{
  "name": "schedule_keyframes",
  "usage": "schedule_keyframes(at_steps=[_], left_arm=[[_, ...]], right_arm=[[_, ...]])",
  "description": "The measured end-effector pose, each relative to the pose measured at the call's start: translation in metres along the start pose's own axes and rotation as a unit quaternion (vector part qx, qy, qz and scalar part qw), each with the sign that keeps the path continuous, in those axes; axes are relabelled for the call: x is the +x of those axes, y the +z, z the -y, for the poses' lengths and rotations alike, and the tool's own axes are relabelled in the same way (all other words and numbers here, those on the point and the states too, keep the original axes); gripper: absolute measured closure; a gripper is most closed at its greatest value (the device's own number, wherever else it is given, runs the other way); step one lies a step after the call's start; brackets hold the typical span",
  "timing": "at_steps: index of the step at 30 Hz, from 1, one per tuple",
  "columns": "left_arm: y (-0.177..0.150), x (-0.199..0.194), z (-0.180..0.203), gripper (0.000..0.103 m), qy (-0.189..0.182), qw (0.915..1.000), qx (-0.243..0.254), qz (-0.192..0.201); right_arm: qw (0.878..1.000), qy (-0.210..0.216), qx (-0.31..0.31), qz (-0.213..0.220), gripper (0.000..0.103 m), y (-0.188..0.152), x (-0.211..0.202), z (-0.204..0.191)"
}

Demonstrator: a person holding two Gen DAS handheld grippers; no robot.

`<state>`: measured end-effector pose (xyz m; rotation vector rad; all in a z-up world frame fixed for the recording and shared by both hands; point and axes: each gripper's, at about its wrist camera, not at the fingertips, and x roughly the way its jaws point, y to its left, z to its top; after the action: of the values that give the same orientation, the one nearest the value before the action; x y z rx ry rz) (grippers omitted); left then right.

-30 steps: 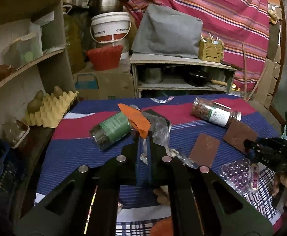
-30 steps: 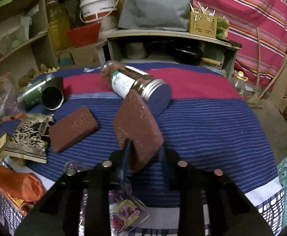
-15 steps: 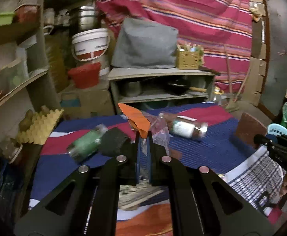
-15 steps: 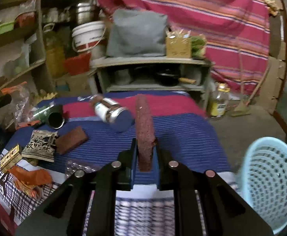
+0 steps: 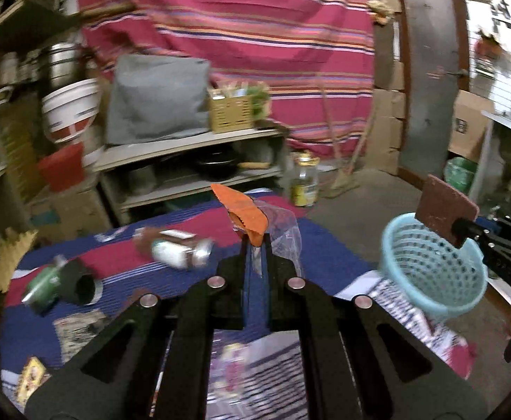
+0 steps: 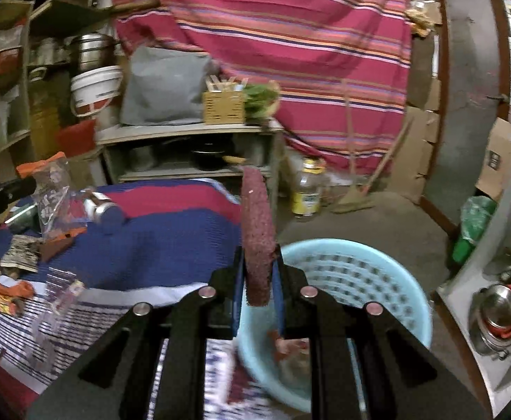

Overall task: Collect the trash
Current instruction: 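Carry the wrapper and brown sponge with both grippers over the light-blue basket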

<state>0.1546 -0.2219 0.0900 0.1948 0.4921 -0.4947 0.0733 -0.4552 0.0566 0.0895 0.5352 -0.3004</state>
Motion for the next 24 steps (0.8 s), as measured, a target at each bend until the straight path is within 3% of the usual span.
schedule_keyframes(at_steps=[7,15,24], left_arm=[[0.009,0.025,0.084,0.099,-0.06,0.9979,0.025,0.006],[0.004,0.059,0.157,0.099,-0.111,0.9925,0.049,-0.007],[-0.003,0.087,0.193,0.095,-0.124,0.9894,0.072,-0.023]], right_arm=[[0.999,-0.032,0.025,-0.008,0.088,-0.012,-0.004,0.058],[0.998,-0.051,0.022,-0.016,0.088,-0.026,-0.001,0.09],[0.997,-0.061,0.038,-0.023,0.088,-0.036,0.002,0.119]])
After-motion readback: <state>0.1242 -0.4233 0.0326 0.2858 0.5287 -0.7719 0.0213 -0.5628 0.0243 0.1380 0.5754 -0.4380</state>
